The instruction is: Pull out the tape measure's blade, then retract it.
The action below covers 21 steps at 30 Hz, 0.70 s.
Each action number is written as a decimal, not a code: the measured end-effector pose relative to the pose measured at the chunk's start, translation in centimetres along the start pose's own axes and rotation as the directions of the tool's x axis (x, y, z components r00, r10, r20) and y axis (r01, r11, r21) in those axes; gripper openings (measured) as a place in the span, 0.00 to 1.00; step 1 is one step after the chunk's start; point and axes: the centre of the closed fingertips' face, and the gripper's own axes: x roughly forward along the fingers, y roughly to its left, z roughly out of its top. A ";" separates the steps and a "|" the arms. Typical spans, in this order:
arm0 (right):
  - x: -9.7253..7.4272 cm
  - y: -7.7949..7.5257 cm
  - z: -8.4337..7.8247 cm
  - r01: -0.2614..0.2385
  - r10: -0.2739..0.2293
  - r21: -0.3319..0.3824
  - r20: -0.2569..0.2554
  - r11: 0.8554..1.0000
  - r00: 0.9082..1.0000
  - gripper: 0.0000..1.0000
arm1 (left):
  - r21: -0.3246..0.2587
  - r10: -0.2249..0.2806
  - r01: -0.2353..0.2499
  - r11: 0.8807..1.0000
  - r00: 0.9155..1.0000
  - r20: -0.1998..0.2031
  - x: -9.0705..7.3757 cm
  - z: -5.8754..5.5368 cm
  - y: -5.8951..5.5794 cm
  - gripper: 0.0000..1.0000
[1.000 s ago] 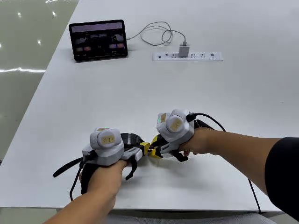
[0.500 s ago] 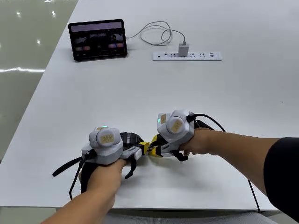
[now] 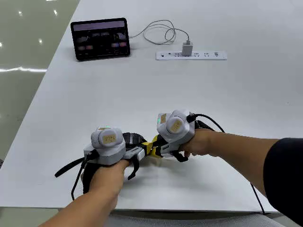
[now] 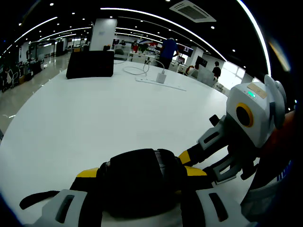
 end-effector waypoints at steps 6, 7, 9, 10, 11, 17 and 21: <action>0.0 0.0 0.0 -0.002 0.002 -0.013 0.004 1.000 1.000 0.11 | 0.000 0.000 0.000 1.000 1.000 0.001 0.0 0.0 0.0 0.63; -0.1 0.1 0.0 -0.002 0.002 -0.013 0.007 1.000 1.000 0.11 | 0.000 -0.001 0.001 1.000 1.000 0.000 0.0 0.0 0.0 0.63; -0.1 0.0 0.0 -0.002 0.002 -0.009 0.012 1.000 1.000 0.11 | -0.001 -0.001 0.001 1.000 1.000 0.000 0.0 0.0 0.0 0.63; -0.1 0.0 0.0 -0.001 0.001 -0.011 0.013 1.000 1.000 0.11 | -0.002 -0.001 0.001 1.000 1.000 0.001 0.0 0.0 0.0 0.63; -0.1 0.1 0.0 0.000 0.000 -0.011 0.014 1.000 1.000 0.11 | -0.004 -0.003 0.003 1.000 1.000 0.001 0.0 0.0 0.0 0.63; -0.1 0.1 0.0 0.002 -0.002 0.014 0.018 1.000 1.000 0.12 | -0.006 -0.010 0.010 1.000 1.000 -0.003 0.0 -0.1 -0.1 0.64; -0.1 0.2 0.0 0.005 -0.006 0.009 0.021 1.000 1.000 0.12 | -0.004 -0.008 0.008 1.000 1.000 -0.008 0.0 -0.1 -0.2 0.64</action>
